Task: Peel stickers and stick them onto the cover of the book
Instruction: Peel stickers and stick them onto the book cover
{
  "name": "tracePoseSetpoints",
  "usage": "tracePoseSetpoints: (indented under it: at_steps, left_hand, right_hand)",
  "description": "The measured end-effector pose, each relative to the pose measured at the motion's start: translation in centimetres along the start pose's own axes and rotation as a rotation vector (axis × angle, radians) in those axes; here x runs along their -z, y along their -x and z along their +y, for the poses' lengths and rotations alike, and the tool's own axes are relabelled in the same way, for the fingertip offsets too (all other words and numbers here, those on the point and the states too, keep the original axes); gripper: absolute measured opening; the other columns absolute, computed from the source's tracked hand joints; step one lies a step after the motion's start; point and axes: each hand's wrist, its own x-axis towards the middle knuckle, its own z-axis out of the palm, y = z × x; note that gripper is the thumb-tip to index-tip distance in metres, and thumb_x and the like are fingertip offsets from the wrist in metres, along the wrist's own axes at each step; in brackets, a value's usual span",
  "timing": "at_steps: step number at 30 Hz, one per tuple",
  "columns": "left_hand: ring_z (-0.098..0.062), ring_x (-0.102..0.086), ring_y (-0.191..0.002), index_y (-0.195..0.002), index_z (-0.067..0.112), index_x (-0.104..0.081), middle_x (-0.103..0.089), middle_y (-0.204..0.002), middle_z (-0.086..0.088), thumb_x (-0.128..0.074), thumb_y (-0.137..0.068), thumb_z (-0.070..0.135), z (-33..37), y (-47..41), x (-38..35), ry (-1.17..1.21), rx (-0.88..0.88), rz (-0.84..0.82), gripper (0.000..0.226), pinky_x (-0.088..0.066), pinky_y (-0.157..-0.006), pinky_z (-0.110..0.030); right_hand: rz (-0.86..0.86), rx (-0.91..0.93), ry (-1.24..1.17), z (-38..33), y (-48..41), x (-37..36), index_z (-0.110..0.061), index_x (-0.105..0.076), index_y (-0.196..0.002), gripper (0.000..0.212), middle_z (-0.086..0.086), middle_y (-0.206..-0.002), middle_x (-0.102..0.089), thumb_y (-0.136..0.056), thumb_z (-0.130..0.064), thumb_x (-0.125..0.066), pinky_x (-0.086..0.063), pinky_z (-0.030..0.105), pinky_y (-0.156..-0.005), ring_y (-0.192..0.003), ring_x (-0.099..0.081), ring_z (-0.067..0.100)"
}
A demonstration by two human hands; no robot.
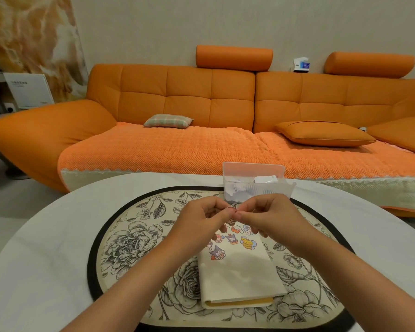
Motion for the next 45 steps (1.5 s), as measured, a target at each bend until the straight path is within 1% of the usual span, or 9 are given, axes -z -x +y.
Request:
tracePoseSetpoints:
  at_steps: [5,9,14,20,28,32,38,41,45]
  left_hand:
    - [-0.013,-0.068,-0.068,-0.09,0.014,-0.071,-0.071,-0.074,-0.001,-0.066,-0.095,0.018,-0.3,-0.1,-0.2,-0.02,0.007,-0.03,0.009,-0.052,-0.053,-0.025]
    - [-0.013,-0.067,-0.066,-0.091,0.011,-0.07,-0.069,-0.071,0.002,-0.065,-0.096,0.016,-0.1,-0.2,-0.1,0.03,0.032,-0.026,0.01,-0.052,-0.052,-0.027]
    - [-0.013,-0.066,-0.065,-0.092,0.006,-0.07,-0.069,-0.069,0.001,-0.064,-0.097,0.015,0.0,-0.2,-0.1,0.052,0.04,-0.033,0.012,-0.052,-0.053,-0.028]
    - [-0.012,-0.065,-0.063,-0.093,0.006,-0.069,-0.068,-0.066,0.004,-0.064,-0.096,0.014,0.0,-0.1,0.0,0.031,0.034,-0.034,0.011,-0.052,-0.053,-0.028]
    - [-0.01,-0.063,-0.061,-0.089,0.012,-0.07,-0.067,-0.063,0.007,-0.066,-0.095,0.016,0.2,0.0,-0.2,-0.009,0.023,-0.023,0.008,-0.051,-0.052,-0.027]
    - [-0.011,-0.064,-0.062,-0.087,0.014,-0.071,-0.067,-0.063,0.009,-0.068,-0.094,0.019,0.1,0.1,-0.4,-0.065,0.002,0.012,0.009,-0.053,-0.053,-0.027]
    - [-0.014,-0.065,-0.062,-0.082,0.019,-0.071,-0.069,-0.065,0.006,-0.068,-0.093,0.02,0.3,0.2,-0.5,-0.051,0.008,0.065,0.011,-0.055,-0.056,-0.034]
    - [-0.012,-0.066,-0.071,-0.082,0.027,-0.07,-0.072,-0.076,0.008,-0.073,-0.089,0.027,0.2,0.4,-0.5,-0.05,-0.011,0.164,0.008,-0.055,-0.061,-0.029]
    - [-0.007,-0.057,-0.073,-0.087,0.037,-0.062,-0.063,-0.085,0.018,-0.076,-0.083,0.038,0.0,0.7,-0.6,-0.309,-0.159,0.346,0.015,-0.046,-0.063,-0.017]
  right_hand:
    - [-0.034,-0.021,0.044,0.2,-0.1,0.3,-0.021,-0.08,-0.079,0.007,0.006,-0.06,-0.066,-0.081,-0.028,-0.081,-0.04,0.026,-0.05,-0.053,-0.05,0.015]
    - [-0.129,-0.048,-0.153,0.1,0.0,0.4,-0.008,-0.079,-0.087,0.017,0.008,-0.086,-0.073,-0.092,-0.021,-0.069,-0.041,0.027,-0.05,-0.061,-0.054,0.017]
    - [-0.105,-0.037,-0.101,0.0,0.2,0.2,-0.005,-0.077,-0.085,0.016,-0.001,-0.062,-0.066,-0.092,-0.017,-0.069,-0.041,0.026,-0.049,-0.055,-0.052,0.013]
    - [-0.059,-0.017,-0.063,0.0,0.2,0.0,-0.01,-0.078,-0.086,0.012,0.002,-0.073,-0.072,-0.091,-0.018,-0.071,-0.042,0.026,-0.048,-0.055,-0.054,0.014]
    - [-0.002,0.073,0.159,-0.2,0.3,-0.2,-0.014,-0.076,-0.079,0.018,-0.011,-0.047,-0.059,-0.094,-0.018,-0.067,-0.035,0.014,-0.044,-0.039,-0.045,0.001]
    - [0.052,0.134,0.248,0.4,0.3,-0.6,-0.024,-0.078,-0.078,0.018,-0.005,-0.052,-0.061,-0.092,-0.02,-0.067,-0.038,0.022,-0.046,-0.046,-0.045,0.008]
    - [0.1,0.153,0.221,0.6,0.2,-1.2,-0.024,-0.078,-0.078,0.022,-0.003,-0.055,-0.064,-0.095,-0.021,-0.065,-0.04,0.025,-0.048,-0.047,-0.047,0.007]
    - [0.117,0.104,0.137,0.3,0.2,-1.1,-0.019,-0.076,-0.075,0.022,-0.009,-0.053,-0.063,-0.095,-0.02,-0.067,-0.041,0.021,-0.045,-0.044,-0.049,0.006]
    - [0.153,0.098,0.112,0.3,0.2,-1.2,-0.021,-0.076,-0.076,0.02,-0.011,-0.049,-0.061,-0.094,-0.019,-0.067,-0.039,0.017,-0.043,-0.041,-0.048,0.005]
